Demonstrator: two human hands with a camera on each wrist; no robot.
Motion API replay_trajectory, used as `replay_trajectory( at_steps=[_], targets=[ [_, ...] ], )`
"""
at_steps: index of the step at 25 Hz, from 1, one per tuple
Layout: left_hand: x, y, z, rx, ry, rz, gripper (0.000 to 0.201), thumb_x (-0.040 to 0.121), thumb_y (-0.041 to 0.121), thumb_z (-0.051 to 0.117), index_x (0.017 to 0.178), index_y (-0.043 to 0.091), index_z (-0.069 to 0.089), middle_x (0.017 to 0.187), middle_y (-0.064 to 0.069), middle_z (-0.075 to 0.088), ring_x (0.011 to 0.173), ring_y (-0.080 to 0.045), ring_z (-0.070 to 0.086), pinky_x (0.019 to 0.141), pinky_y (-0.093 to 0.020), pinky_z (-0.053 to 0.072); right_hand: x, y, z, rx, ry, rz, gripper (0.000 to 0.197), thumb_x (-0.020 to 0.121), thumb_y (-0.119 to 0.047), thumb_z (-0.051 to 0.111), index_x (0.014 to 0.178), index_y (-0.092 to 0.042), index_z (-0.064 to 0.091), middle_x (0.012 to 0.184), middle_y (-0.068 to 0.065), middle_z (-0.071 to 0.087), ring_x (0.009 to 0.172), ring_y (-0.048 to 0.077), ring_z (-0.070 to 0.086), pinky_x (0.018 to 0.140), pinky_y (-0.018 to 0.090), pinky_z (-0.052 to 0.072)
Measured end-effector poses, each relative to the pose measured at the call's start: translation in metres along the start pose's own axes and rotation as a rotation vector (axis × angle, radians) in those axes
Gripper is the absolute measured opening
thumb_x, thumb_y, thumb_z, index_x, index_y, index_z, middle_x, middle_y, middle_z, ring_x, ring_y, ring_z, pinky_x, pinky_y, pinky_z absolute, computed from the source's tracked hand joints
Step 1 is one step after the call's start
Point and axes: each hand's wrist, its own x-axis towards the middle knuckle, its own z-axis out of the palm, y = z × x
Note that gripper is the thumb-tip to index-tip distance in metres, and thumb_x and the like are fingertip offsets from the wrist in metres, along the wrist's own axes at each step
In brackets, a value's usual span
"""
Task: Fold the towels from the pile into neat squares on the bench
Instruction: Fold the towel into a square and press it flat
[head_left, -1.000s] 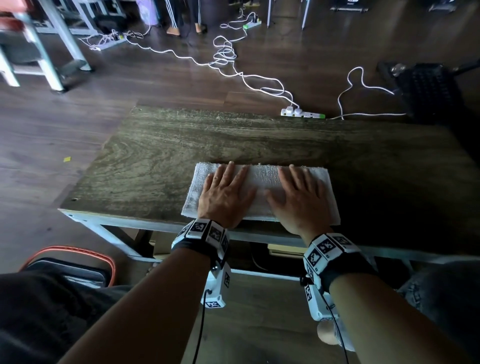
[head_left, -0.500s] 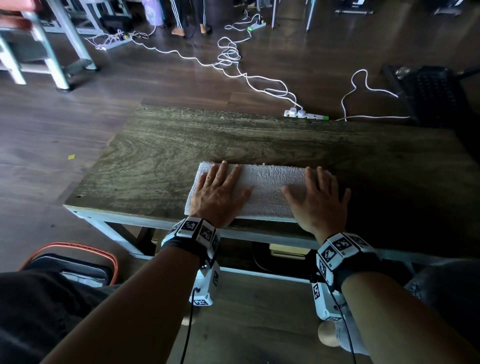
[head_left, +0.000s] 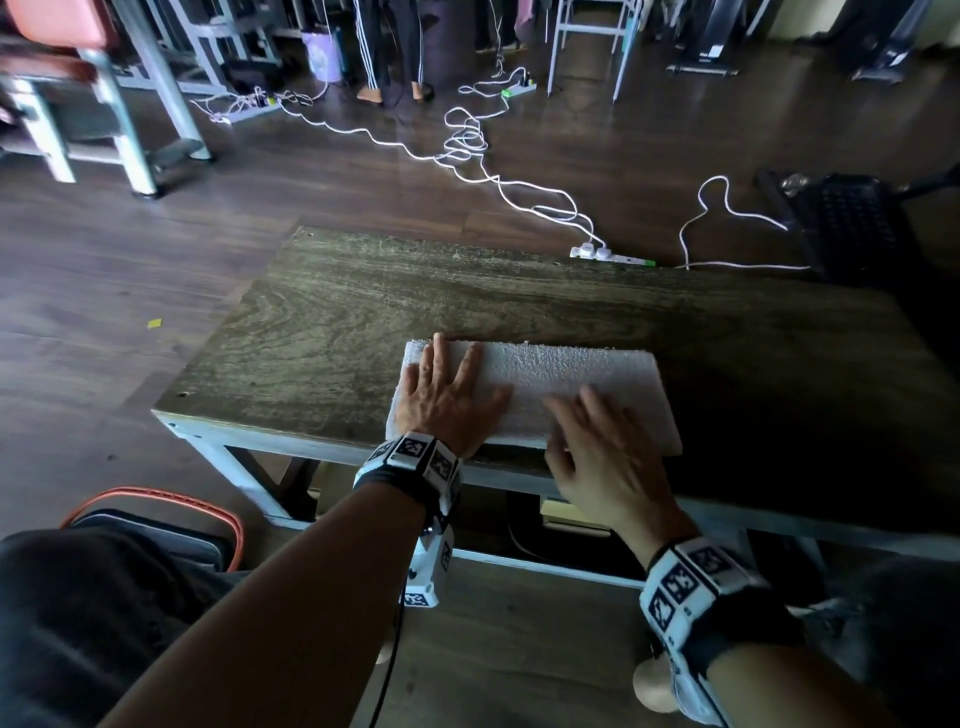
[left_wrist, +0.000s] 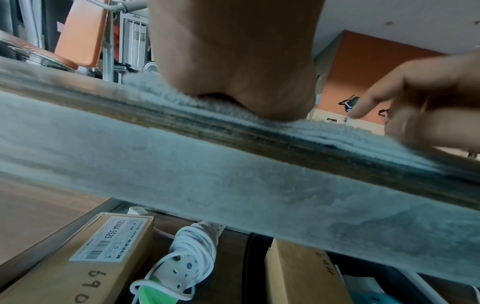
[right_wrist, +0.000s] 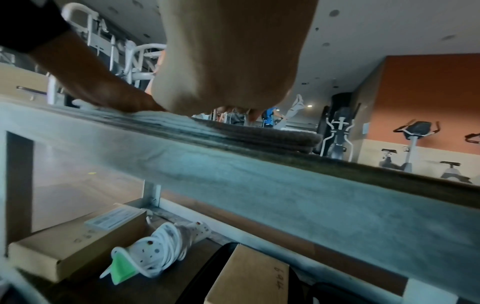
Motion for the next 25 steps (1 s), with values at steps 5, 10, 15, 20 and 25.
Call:
replay_trajectory(
  at_steps=[5, 10, 15, 20, 25],
  targets=[
    [-0.022, 0.003, -0.019, 0.156, -0.091, -0.118, 0.09, 0.083, 0.08, 0.018, 0.153, 0.024, 0.011, 0.155, -0.017, 0.02, 0.143, -0.034, 0.015, 0.115, -0.055, 0.002, -0.01, 0.01, 0.005, 0.039, -0.081, 0.105, 0.054, 0.093, -0.032, 0.051, 0.145, -0.024, 0.038, 0.13, 0.003, 0.044, 0.115, 0.02, 0.05, 0.097, 0.038, 0.046],
    [-0.044, -0.018, -0.03, -0.093, 0.06, -0.153, 0.068, 0.079, 0.067, 0.052, 0.122, 0.015, 0.056, 0.127, -0.011, 0.056, 0.125, -0.03, 0.047, 0.111, -0.059, 0.02, -0.012, -0.005, 0.0, 0.187, -0.157, 0.137, 0.071, 0.089, -0.02, 0.057, 0.152, -0.023, 0.025, 0.156, 0.003, 0.018, 0.142, 0.023, 0.022, 0.116, 0.041, 0.032],
    [-0.057, -0.024, -0.034, -0.43, 0.035, -0.155, 0.041, 0.083, 0.035, 0.063, 0.114, 0.01, 0.053, 0.117, -0.017, 0.063, 0.112, -0.036, 0.057, 0.092, -0.041, 0.041, -0.033, -0.039, 0.01, 0.126, -0.172, -0.013, 0.091, 0.07, -0.039, 0.068, 0.151, -0.029, 0.027, 0.156, 0.011, 0.019, 0.136, 0.033, 0.024, 0.114, 0.049, 0.028],
    [-0.064, -0.017, -0.045, -0.989, 0.085, -0.199, 0.044, 0.082, 0.007, 0.065, 0.12, 0.014, 0.044, 0.081, -0.009, 0.057, 0.061, -0.016, 0.053, 0.047, -0.02, 0.045, -0.032, -0.054, 0.011, 0.029, -0.092, -0.062, 0.105, 0.051, -0.04, 0.082, 0.144, -0.021, 0.037, 0.146, 0.013, 0.037, 0.126, 0.034, 0.04, 0.107, 0.047, 0.034],
    [-0.06, -0.033, -0.063, -1.408, -0.071, -0.271, 0.029, 0.083, 0.007, 0.05, 0.091, 0.011, 0.078, 0.096, -0.016, 0.071, 0.083, -0.029, 0.068, 0.073, -0.038, 0.058, -0.024, -0.044, 0.001, 0.41, 0.042, -0.101, 0.059, 0.068, -0.011, 0.059, 0.126, -0.023, 0.057, 0.122, -0.007, 0.056, 0.114, 0.018, 0.051, 0.098, 0.033, 0.044]
  ],
)
